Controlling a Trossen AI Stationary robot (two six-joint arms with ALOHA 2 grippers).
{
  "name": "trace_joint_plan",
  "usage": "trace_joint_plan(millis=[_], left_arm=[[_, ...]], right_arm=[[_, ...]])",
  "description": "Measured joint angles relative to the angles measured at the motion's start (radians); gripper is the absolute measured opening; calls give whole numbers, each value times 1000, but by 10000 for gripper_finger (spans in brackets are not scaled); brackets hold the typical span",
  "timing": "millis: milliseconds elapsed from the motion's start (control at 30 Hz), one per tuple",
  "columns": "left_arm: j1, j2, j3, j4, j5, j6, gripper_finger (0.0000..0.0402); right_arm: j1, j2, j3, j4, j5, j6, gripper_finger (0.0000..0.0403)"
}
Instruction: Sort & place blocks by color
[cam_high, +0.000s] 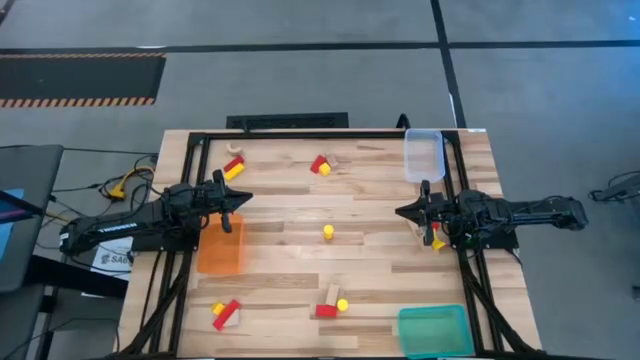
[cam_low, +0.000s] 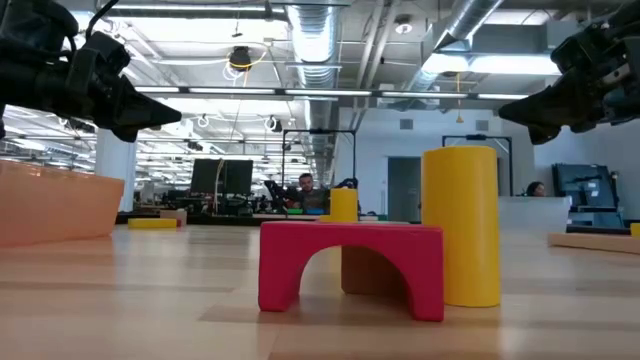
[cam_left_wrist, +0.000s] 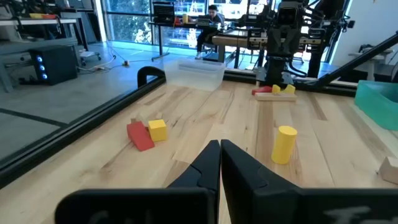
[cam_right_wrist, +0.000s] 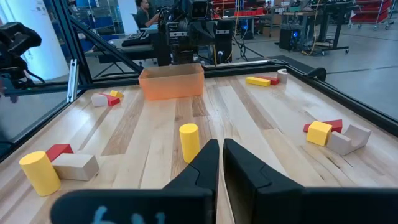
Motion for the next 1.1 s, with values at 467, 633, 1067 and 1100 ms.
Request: trace_joint_plan(millis=[467, 633, 1067, 1100], left_arm=[[0, 0, 0, 0, 0, 0, 0], [0, 0, 0, 0, 0, 5, 0], [-10, 0, 0, 110, 54, -1000, 0], [-10, 0, 0, 123, 22, -1042, 0]], right_arm=[[0, 0, 0, 0, 0, 0, 49], [0, 0, 0, 0, 0, 0, 49], [0, 0, 0, 0, 0, 0, 49], [0, 0, 0, 0, 0, 0, 49]])
